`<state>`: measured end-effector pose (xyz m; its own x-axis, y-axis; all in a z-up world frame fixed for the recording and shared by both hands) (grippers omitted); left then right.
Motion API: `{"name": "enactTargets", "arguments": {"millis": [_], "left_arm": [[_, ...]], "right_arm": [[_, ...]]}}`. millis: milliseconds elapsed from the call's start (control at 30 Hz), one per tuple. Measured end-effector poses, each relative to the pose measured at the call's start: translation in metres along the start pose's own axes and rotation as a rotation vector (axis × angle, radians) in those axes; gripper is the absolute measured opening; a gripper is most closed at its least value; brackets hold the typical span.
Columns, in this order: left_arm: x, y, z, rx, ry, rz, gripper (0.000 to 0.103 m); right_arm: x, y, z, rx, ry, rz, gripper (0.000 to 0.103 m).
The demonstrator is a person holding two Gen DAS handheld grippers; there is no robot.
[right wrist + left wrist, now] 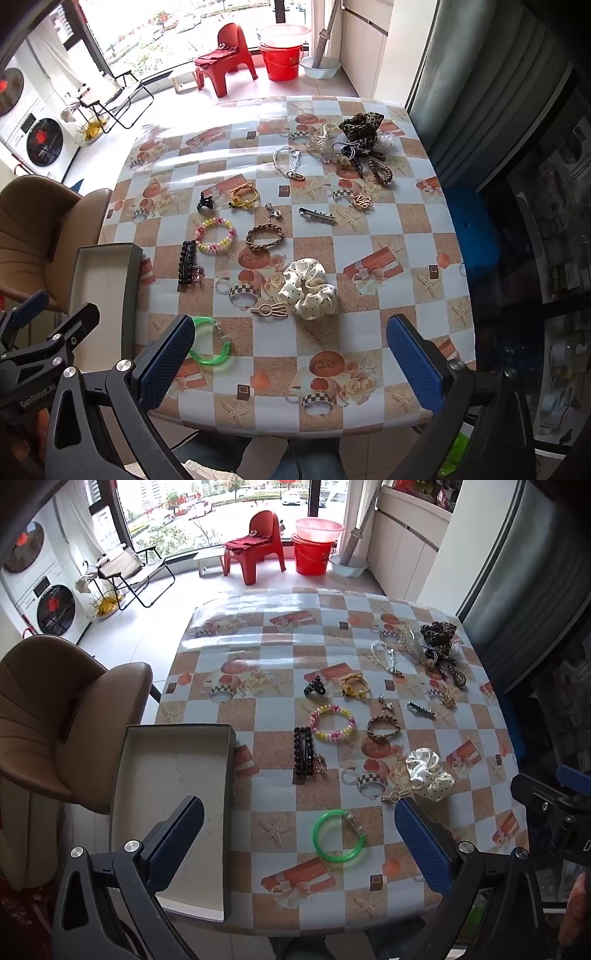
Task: Organize jewelry
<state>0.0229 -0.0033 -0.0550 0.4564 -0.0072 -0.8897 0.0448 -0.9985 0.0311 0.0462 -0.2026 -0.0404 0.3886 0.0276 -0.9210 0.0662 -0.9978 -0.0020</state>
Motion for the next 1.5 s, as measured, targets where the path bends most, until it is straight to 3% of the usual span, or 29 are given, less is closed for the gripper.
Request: {"name": "enactTargets", "arguments": {"millis": [467, 1500], "left_arm": [[0.01, -0.013, 0.003, -0.045, -0.047, -0.03, 0.103], [0.014, -0.016, 0.009, -0.046, -0.053, -0.033, 0.103]], "right_arm": [[0.001, -0.004, -0.002, -0.003, -0.002, 0.003, 0.103], [0.004, -0.003, -0.002, -0.003, -0.009, -0.001, 0.103]]}}
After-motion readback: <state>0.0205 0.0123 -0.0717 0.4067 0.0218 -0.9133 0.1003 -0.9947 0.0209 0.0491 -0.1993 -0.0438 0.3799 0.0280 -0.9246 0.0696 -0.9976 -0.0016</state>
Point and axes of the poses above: each gripper's, at about its wrist camera, not at the fingertips, and x roughly the way its jaws point, y to its right, z to its underside, the point moved 6 cm from there along x, roughly the way its jaws point, and after that the axes turned 3 degrees about y, right-handed, at the moved point
